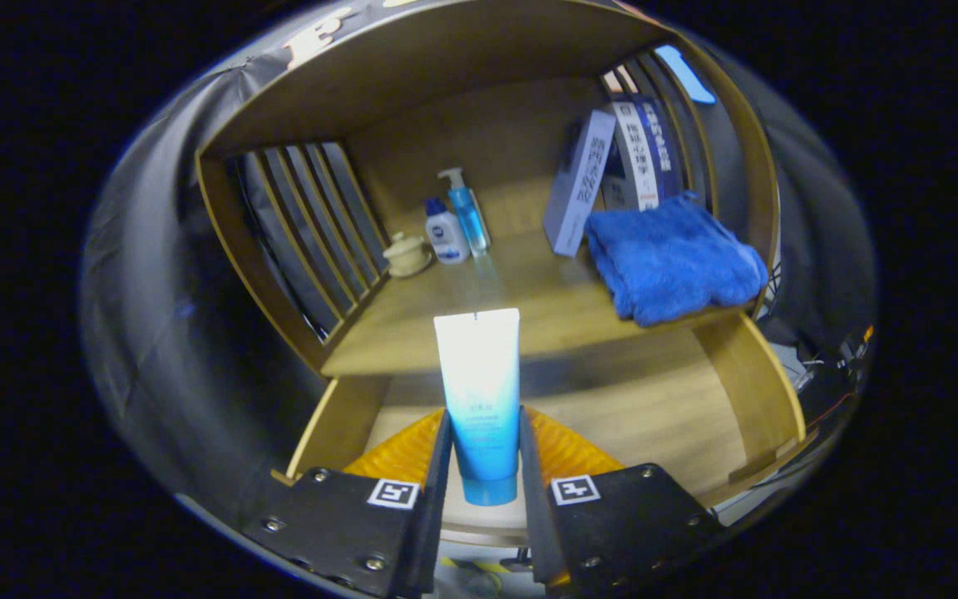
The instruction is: Pull open the drawer, take out the items inside it, and place them on the countertop above the cabinet.
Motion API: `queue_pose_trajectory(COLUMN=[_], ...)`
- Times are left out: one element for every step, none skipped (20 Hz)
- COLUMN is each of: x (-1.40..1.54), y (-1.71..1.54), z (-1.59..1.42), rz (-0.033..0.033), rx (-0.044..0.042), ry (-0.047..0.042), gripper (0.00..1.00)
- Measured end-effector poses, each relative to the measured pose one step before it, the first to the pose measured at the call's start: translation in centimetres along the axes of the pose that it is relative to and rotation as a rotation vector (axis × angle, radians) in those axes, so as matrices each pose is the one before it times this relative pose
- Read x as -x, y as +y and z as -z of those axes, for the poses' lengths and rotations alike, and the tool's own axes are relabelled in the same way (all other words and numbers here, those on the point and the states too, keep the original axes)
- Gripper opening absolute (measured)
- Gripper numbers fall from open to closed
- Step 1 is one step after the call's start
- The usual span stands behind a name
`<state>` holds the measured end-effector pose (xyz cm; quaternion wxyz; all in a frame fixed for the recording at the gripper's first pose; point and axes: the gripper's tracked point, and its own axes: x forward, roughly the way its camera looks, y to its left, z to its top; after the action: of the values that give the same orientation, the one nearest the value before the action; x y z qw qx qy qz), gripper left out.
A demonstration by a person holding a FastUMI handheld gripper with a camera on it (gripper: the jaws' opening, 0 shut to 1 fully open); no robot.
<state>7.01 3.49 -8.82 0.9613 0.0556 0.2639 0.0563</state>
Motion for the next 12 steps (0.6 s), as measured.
queue_pose_trajectory(x=[-0.142, -0.424, -0.86, -1.077, -1.059, -1.031, -1.099, -1.222, -1.017, -1.189, -1.005, -1.226], y=[-0.117, -0.005, 0.214, 0.1, -0.1, 0.027, -0.063, -0.084, -0.037, -0.096, -0.305, -0.399], z=[-1.065, -1.01, -1.051, -0.65, -0.654, -0.549, -0.628, -0.434, -0.198, -0.275, -0.083, 0.005], rz=[0.01006, 0.01071, 0.00197, 0.00071, 0.0111, 0.00198, 0.00918, 0.01331, 0.00852, 0.00873, 0.0127, 0.01831], rx=[-0.00017, -0.00586, -0.00736, 0.00505, 0.00299, 0.01567, 0.01141, 0.00199, -0.00004, 0.00003, 0.00239, 0.00164], ry=[-0.01946, -0.01106, -0.0169, -0.00322, 0.00415, 0.0041, -0.00753, -0.00733, 0.00178, -0.00146, 0.00022, 0.0057], gripper=[0.43, 0.43, 0.43, 0.43, 0.43, 0.43, 0.43, 0.43, 0.43, 0.43, 0.43, 0.43])
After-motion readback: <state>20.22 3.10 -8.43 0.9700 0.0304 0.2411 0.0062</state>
